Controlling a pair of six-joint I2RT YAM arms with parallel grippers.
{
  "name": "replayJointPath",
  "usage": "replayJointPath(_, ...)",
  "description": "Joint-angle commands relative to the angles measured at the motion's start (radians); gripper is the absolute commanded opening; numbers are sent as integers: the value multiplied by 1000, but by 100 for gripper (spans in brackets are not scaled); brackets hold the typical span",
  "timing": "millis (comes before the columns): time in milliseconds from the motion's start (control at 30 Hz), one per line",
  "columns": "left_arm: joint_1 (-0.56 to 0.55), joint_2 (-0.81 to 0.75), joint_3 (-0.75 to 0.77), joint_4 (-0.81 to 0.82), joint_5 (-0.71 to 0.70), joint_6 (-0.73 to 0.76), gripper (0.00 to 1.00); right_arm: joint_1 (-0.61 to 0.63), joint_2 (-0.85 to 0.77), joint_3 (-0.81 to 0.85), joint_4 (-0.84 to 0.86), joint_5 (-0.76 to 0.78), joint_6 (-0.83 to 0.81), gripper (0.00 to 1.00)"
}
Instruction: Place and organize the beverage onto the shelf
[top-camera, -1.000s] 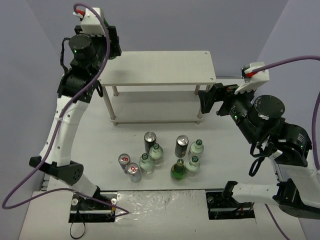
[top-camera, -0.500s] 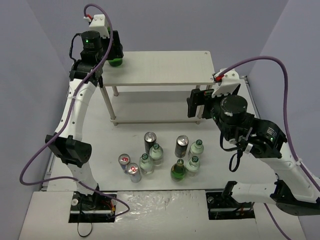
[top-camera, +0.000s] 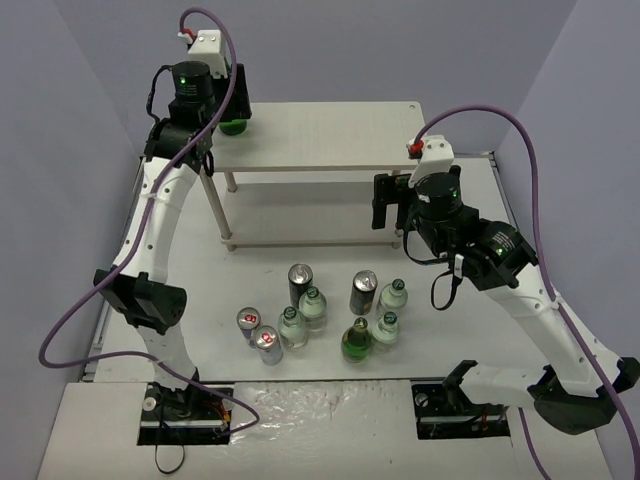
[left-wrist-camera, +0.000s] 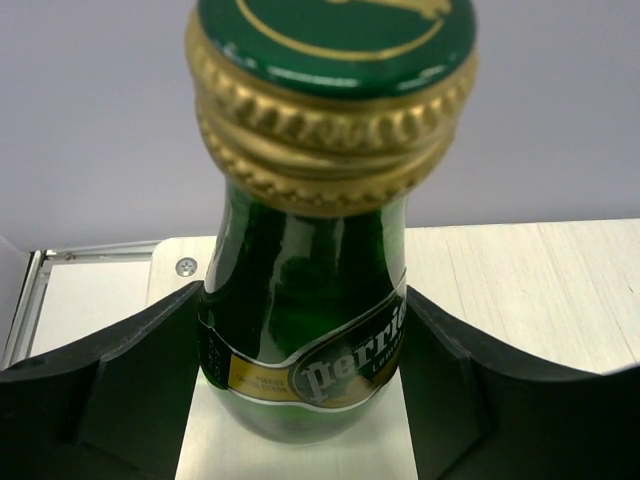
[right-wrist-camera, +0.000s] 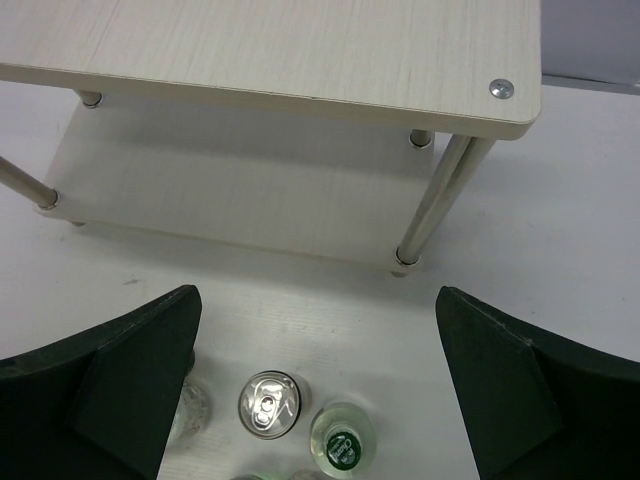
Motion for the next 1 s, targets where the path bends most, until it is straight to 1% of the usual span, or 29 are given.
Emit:
replayJointPath(0,-18,-86,-21,114,-22,34,26,-5,-10,4,47,-20,2,100)
replayJointPath(33,-18,-98,-47,122,-22,31,30,-5,-15,4,47,-23,2,100)
replayJointPath(67,-18,-101,-55,131,-24,28,37,-5,-20,-2,47,-28,2,100)
replayJointPath(100,-18,-105,-60,133,-27,26,48,-5,-21,-2,47,-31,-1,100)
replayJointPath(133,-19,-112,-69,134,-33,23,62,-5,-27,-5,45,-34,-4,100)
replayJointPath(200,-19,-119,-78,139,-38,26,68,-5,-35,-16,45,-49,-4,100)
replayJointPath(233,-19,-128,-84,142,-45,26,75,-6,-43,-20,45,-54,-6,100)
replayJointPath(300,-18,-141,-98,150,-53,29,81,-8,-50,-39,44,-72,-7,100)
replayJointPath(367,-18,-148,-107,154,-56,33,99,-11,-53,-52,44,-83,-7,100)
replayJointPath(400,-19,-153,-109,157,-56,33,94,-12,-56,-63,45,-95,-7,100)
replayJointPath(500,-19,-171,-107,151,-50,33,94,-12,-67,-81,39,-125,-9,100)
replayJointPath(533,-21,-188,-104,147,-50,33,94,-12,-67,-85,18,-166,-9,99)
replayJointPath(600,-31,-228,-101,133,-79,49,94,-8,-63,-80,-51,-194,9,96)
replayJointPath(733,-83,-314,-114,107,-127,86,94,20,-107,-121,-119,-232,51,93)
replayJointPath(767,-99,-331,-117,84,-143,103,94,32,-116,-140,-136,-264,60,92)
replayJointPath(800,-123,-367,-126,76,-207,121,94,76,-127,-147,-174,-279,80,88)
replayJointPath(833,-181,-388,-135,75,-253,164,94,108,-130,-167,-186,-293,92,86)
replayJointPath(867,-202,-406,-146,68,-286,169,94,147,-130,-177,-205,-290,109,84)
replayJointPath(900,-212,-444,-158,58,-312,165,94,191,-126,-187,-238,-281,149,81)
replayJointPath(933,-214,-464,-181,38,-321,145,94,277,-119,-196,-257,-266,178,81)
replayJointPath(967,-214,-486,-198,-3,-326,99,94,318,-115,-216,-272,-225,204,80)
